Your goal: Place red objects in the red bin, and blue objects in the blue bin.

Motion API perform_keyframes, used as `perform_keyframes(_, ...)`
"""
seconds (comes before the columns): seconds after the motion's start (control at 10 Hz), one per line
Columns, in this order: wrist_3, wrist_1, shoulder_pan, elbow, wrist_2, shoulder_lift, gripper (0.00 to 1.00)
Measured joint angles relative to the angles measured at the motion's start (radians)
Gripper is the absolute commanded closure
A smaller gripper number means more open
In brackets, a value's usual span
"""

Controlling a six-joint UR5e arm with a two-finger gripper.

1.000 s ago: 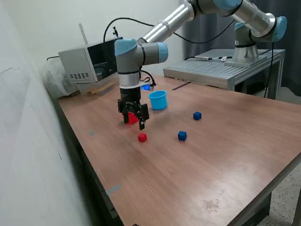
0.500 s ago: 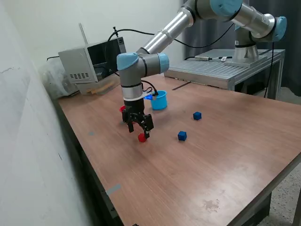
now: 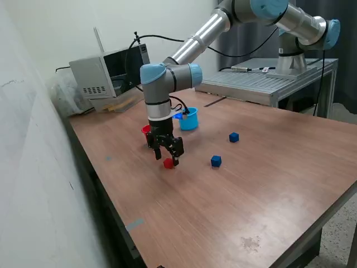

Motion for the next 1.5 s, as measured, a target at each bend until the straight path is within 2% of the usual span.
perform_keyframes(0.5, -0.011, 0.001, 0.013, 0.006, -0.001, -0.026, 1.00)
perform_keyframes(1.0, -0.012, 0.001, 0.007, 0.106, -0.004, -0.180, 1.00)
perform_keyframes(1.5, -0.029, 0.004, -0.116, 0.181, -0.040, -0.276, 1.00)
